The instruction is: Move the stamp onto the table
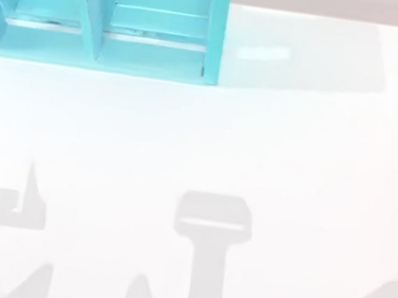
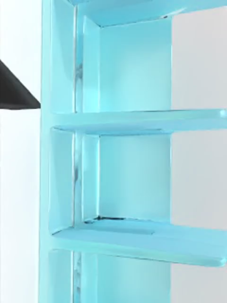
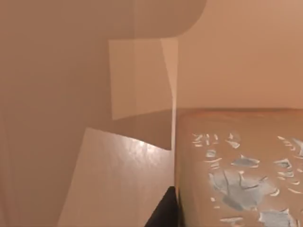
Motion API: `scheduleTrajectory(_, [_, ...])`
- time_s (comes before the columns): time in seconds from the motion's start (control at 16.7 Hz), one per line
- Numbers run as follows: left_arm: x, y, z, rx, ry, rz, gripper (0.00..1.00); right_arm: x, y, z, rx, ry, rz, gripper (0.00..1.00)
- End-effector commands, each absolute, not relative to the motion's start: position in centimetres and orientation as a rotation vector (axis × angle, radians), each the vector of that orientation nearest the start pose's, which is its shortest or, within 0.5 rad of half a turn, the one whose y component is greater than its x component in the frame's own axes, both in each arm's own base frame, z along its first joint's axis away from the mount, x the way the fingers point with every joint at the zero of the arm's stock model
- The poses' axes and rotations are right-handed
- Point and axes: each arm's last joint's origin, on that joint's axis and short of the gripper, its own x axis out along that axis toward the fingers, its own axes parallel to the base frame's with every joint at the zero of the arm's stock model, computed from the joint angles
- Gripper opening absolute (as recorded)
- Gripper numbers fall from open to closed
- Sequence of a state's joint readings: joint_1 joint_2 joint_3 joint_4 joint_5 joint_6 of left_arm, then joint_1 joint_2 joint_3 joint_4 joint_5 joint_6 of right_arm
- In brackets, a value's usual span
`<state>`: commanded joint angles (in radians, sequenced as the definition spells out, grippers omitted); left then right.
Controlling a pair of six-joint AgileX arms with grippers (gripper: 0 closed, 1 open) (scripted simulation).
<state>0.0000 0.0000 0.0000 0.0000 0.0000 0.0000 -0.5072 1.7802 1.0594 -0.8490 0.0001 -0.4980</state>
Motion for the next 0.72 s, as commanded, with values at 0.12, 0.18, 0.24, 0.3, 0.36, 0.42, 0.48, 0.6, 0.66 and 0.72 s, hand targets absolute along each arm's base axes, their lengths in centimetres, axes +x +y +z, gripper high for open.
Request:
scheduleTrajectory(0.12, [10.57, -0.12, 16.00, 0.000, 0.000, 0.000, 1.00, 26.69, -14.64, 14.23, 0.004, 1.570, -0.005, 0.25])
scheduleTrajectory(0.18, [10.57, -0.12, 16.00, 0.000, 0.000, 0.000, 1.00, 26.69, -14.64, 14.23, 0.004, 1.570, -0.005, 0.17])
scheduleTrajectory(0.24, [10.57, -0.12, 16.00, 0.000, 0.000, 0.000, 1.00, 26.69, -14.64, 14.23, 0.004, 1.570, -0.005, 0.10])
scheduleTrajectory(0.3, [10.57, -0.12, 16.00, 0.000, 0.000, 0.000, 1.00, 26.69, -14.64, 14.23, 0.004, 1.570, -0.005, 0.02])
scheduleTrajectory(0.36, [10.57, -0.12, 16.00, 0.000, 0.000, 0.000, 1.00, 26.69, -14.64, 14.23, 0.004, 1.570, -0.005, 0.00])
scheduleTrajectory(0.42, [10.57, -0.12, 16.00, 0.000, 0.000, 0.000, 1.00, 26.69, -14.64, 14.23, 0.004, 1.570, -0.005, 0.00])
scheduleTrajectory(0.48, [10.57, -0.12, 16.00, 0.000, 0.000, 0.000, 1.00, 26.69, -14.64, 14.23, 0.004, 1.570, -0.005, 0.00])
scheduleTrajectory(0.6, [10.57, -0.12, 16.00, 0.000, 0.000, 0.000, 1.00, 26.69, -14.64, 14.23, 0.004, 1.570, -0.005, 0.00])
scheduleTrajectory(0.66, [10.57, -0.12, 16.00, 0.000, 0.000, 0.000, 1.00, 26.69, -14.64, 14.23, 0.004, 1.570, -0.005, 0.00])
scheduleTrajectory(0.72, [10.57, -0.12, 16.00, 0.000, 0.000, 0.000, 1.00, 26.69, -14.64, 14.23, 0.004, 1.570, -0.005, 0.00])
